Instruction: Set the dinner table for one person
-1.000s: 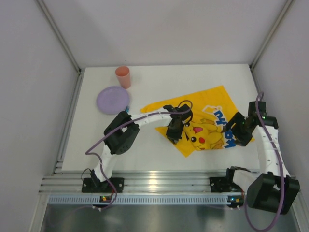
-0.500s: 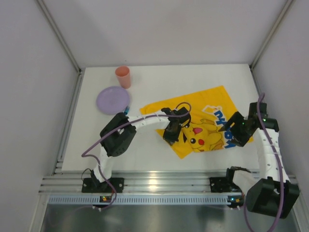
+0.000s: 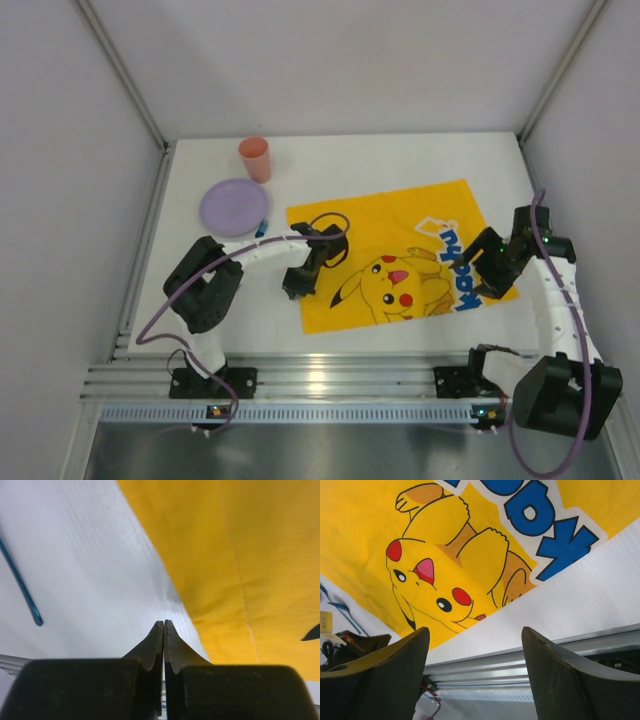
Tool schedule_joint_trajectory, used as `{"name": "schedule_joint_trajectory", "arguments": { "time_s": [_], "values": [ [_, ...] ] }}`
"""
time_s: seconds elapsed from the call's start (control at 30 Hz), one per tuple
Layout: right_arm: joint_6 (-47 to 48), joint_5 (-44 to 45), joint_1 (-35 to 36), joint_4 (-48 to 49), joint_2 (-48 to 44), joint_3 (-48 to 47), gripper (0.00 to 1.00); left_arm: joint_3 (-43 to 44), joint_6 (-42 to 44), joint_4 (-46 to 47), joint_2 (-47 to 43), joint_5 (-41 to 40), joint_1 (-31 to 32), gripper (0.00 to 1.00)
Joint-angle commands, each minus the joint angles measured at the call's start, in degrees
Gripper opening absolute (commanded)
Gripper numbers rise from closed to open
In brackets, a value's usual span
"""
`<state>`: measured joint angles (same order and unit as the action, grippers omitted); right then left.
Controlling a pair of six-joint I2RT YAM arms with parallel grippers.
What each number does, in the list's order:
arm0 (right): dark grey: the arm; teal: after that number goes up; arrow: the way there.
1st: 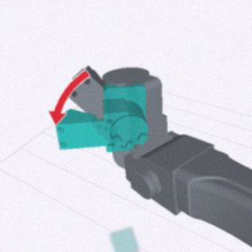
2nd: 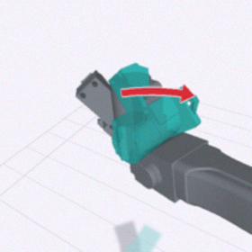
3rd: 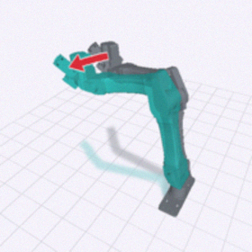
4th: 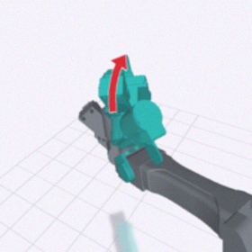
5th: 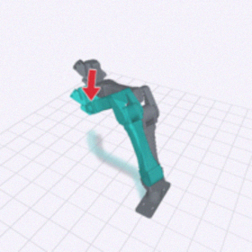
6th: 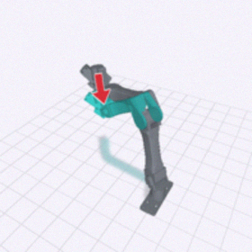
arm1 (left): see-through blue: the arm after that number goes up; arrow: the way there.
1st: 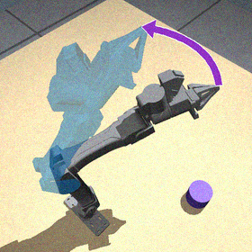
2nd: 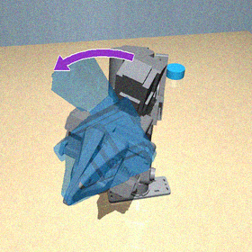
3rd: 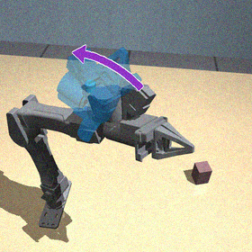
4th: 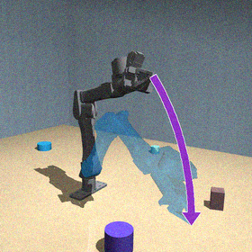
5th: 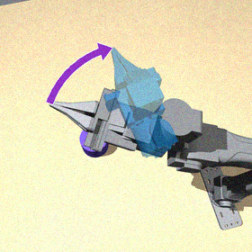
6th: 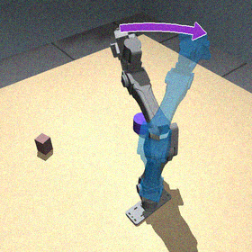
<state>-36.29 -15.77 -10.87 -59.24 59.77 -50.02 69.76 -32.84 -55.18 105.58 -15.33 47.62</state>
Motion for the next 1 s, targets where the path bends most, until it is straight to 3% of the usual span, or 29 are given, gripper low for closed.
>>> {"name": "schedule_joint_trajectory", "arguments": {
  "time_s": [0.0,0.23,0.33,0.4,0.5,0.53,0.73,0.97],
  "values": [
    [-1.0,0.8,1.3,2.4,2.3,-5.2,0.75,-1.5,0.9,-4.0,-4.1,-5.8,0.0,0.00],
    [-2.6,1.4,4.5,4.7,6.9,-7.2,0.74,-3.6,1.2,-6.1,-4.8,-10.2,-0.4,0.00],
    [-3.2,1.9,6.9,5.9,8.6,-8.1,0.74,-2.0,0.5,-6.1,-6.6,-6.8,-0.6,0.00],
    [-3.1,2.3,8.4,5.9,9.9,-9.4,0.75,0.1,0.4,-3.5,-9.9,-2.8,-0.7,0.36],
    [-3.2,2.9,9.5,6.1,11.2,-10.8,0.75,2.1,-1.3,-1.8,-12.6,1.2,-0.7,0.69],
    [-3.3,2.9,9.6,6.2,11.4,-11.1,0.75,2.3,-1.6,-1.6,-12.7,1.6,-0.7,0.73],
    [-2.6,3.4,9.9,5.9,12.6,-12.1,0.75,-3.8,-3.8,5.1,-12.7,5.7,-0.6,0.73],
    [-1.2,4.3,9.8,5.0,13.1,-12.3,0.75,-8.3,-4.7,11.4,-11.0,8.9,-0.7,0.65]
  ]
}}
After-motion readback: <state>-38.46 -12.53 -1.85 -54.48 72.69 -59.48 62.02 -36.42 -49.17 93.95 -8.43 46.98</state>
